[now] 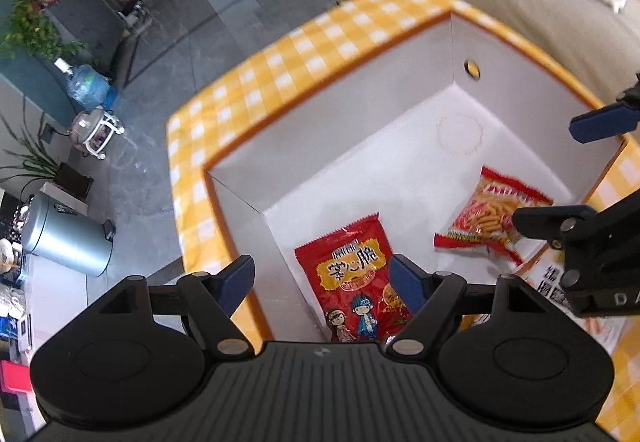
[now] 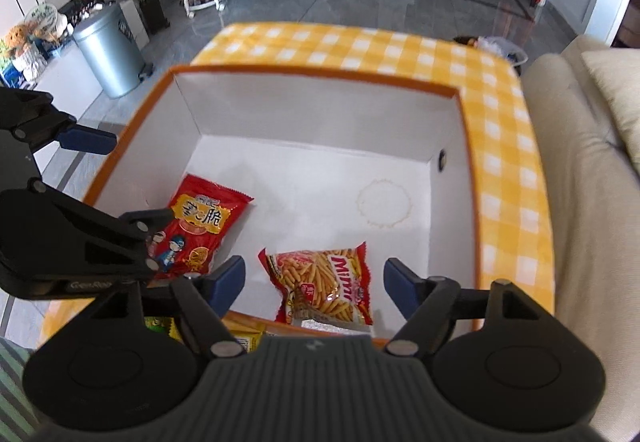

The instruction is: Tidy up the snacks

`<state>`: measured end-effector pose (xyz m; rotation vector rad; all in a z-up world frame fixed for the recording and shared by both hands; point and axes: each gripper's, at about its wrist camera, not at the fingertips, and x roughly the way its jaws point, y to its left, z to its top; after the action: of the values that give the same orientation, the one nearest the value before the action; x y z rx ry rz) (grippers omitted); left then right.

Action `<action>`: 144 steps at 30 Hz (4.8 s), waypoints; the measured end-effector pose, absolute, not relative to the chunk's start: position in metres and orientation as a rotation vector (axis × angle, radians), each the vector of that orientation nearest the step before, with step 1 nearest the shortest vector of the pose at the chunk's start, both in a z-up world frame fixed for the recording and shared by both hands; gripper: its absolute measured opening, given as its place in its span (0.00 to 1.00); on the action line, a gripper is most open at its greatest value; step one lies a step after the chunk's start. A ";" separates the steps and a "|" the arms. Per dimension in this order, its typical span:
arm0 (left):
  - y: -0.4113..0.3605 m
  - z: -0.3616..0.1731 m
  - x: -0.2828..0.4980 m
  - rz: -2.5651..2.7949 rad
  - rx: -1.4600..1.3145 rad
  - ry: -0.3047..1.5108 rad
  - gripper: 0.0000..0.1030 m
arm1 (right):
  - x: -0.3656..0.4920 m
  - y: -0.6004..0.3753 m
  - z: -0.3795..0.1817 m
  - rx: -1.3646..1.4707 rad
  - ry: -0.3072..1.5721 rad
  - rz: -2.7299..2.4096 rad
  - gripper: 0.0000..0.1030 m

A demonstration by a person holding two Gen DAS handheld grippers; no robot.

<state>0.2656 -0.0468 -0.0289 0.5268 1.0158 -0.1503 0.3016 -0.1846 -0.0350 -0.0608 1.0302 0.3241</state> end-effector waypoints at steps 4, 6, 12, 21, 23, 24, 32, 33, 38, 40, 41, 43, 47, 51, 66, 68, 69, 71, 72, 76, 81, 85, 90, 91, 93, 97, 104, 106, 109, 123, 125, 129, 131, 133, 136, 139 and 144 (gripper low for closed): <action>-0.041 -0.003 0.244 -0.131 0.491 0.932 0.87 | 0.281 -0.191 -0.013 -0.064 0.942 0.295 0.74; -0.040 0.010 0.231 -0.131 0.480 0.893 0.87 | 0.270 -0.195 -0.002 -0.057 0.901 0.289 0.74; -0.033 0.032 0.185 -0.133 0.398 0.809 0.87 | 0.238 -0.201 0.024 -0.035 0.801 0.287 0.74; -0.015 0.037 0.127 -0.114 0.299 0.756 0.87 | 0.184 -0.208 0.038 -0.004 0.728 0.275 0.74; -0.012 0.033 0.116 -0.107 0.279 0.758 0.87 | 0.172 -0.210 0.036 0.008 0.726 0.261 0.74; -0.011 0.031 0.111 -0.107 0.264 0.763 0.87 | 0.167 -0.212 0.035 0.016 0.727 0.254 0.74; 0.000 0.009 0.083 -0.112 0.111 0.824 0.87 | 0.122 -0.221 0.014 0.073 0.735 0.164 0.74; 0.000 0.007 0.081 -0.117 0.097 0.828 0.87 | 0.115 -0.222 0.011 0.077 0.734 0.148 0.74; -0.007 -0.005 0.070 -0.135 0.064 0.842 0.87 | 0.099 -0.222 -0.004 0.069 0.768 0.096 0.74; -0.013 -0.013 0.066 -0.144 0.058 0.854 0.87 | 0.094 -0.222 -0.010 0.063 0.781 0.080 0.74; -0.016 -0.018 0.064 -0.153 0.058 0.861 0.87 | 0.090 -0.221 -0.014 0.058 0.786 0.075 0.74; -0.022 -0.026 0.061 -0.164 0.065 0.878 0.87 | 0.084 -0.222 -0.022 0.056 0.801 0.069 0.74; -0.031 -0.040 0.058 -0.178 0.068 0.904 0.87 | 0.078 -0.227 -0.039 0.079 0.835 0.061 0.77; -0.035 -0.052 0.062 -0.176 0.073 0.931 0.87 | 0.083 -0.229 -0.052 0.067 0.858 0.056 0.77; -0.038 -0.065 0.090 -0.248 -0.003 0.975 0.79 | 0.115 -0.224 -0.083 0.111 0.950 0.096 0.70; -0.042 -0.067 0.095 -0.267 -0.005 0.972 0.79 | 0.122 -0.222 -0.086 0.097 0.952 0.111 0.61; -0.045 -0.068 0.097 -0.270 -0.001 0.971 0.77 | 0.125 -0.221 -0.088 0.085 0.955 0.124 0.61; -0.047 -0.072 0.103 -0.273 0.001 0.979 0.78 | 0.131 -0.219 -0.092 0.053 0.960 0.161 0.58; -0.047 -0.073 0.107 -0.276 -0.004 0.987 0.79 | 0.134 -0.219 -0.094 0.037 0.959 0.172 0.58; -0.049 -0.080 0.118 -0.318 -0.018 1.019 0.84 | 0.143 -0.225 -0.098 0.018 0.950 0.206 0.58; -0.062 -0.091 0.126 -0.359 0.048 1.037 0.83 | 0.153 -0.240 -0.104 0.072 0.983 0.207 0.58; -0.070 -0.098 0.129 -0.358 0.101 1.037 0.76 | 0.156 -0.245 -0.104 0.080 0.985 0.200 0.57; -0.079 -0.105 0.129 -0.351 0.182 1.029 0.69 | 0.158 -0.246 -0.109 0.084 0.996 0.206 0.57; -0.081 -0.107 0.129 -0.352 0.197 1.024 0.66 | 0.158 -0.245 -0.109 0.084 0.998 0.209 0.57; -0.084 -0.108 0.128 -0.345 0.212 1.017 0.62 | 0.158 -0.243 -0.111 0.072 1.001 0.215 0.57; -0.082 -0.107 0.126 -0.349 0.209 1.008 0.51 | 0.159 -0.241 -0.112 0.071 1.004 0.222 0.57; -0.065 -0.094 0.119 -0.294 0.139 1.014 0.42 | 0.160 -0.238 -0.113 0.061 0.995 0.235 0.59; -0.060 -0.087 0.118 -0.282 0.122 1.003 0.42 | 0.161 -0.237 -0.112 0.072 0.991 0.241 0.61; -0.052 -0.079 0.117 -0.249 0.095 0.991 0.41 | 0.163 -0.234 -0.111 0.101 0.981 0.253 0.66; -0.030 -0.066 0.127 -0.173 0.057 0.963 0.41 | 0.186 -0.197 -0.134 -0.028 1.036 0.291 0.67; -0.030 -0.067 0.127 -0.173 0.059 0.963 0.41 | 0.186 -0.191 -0.137 -0.077 1.046 0.290 0.67; -0.031 -0.068 0.128 -0.173 0.058 0.967 0.41 | 0.186 -0.186 -0.142 -0.112 1.051 0.301 0.65; -0.031 -0.068 0.128 -0.172 0.053 0.970 0.41 | 0.187 -0.183 -0.145 -0.120 1.057 0.313 0.52; -0.031 -0.068 0.127 -0.169 0.049 0.971 0.41 | 0.189 -0.182 -0.148 -0.112 1.075 0.314 0.50; -0.030 -0.066 0.125 -0.164 0.046 0.968 0.41 | 0.189 -0.183 -0.144 -0.085 1.082 0.313 0.46; -0.028 -0.063 0.121 -0.159 0.046 0.959 0.41 | 0.191 -0.185 -0.137 -0.057 1.108 0.304 0.45; -0.020 -0.053 0.114 -0.143 0.029 0.938 0.41 | 0.190 -0.200 -0.118 0.019 1.140 0.274 0.44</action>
<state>0.1139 -0.0203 -0.0534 0.0294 0.9384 -0.1428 0.1903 -0.1995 -0.1185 0.0189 1.1395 0.2737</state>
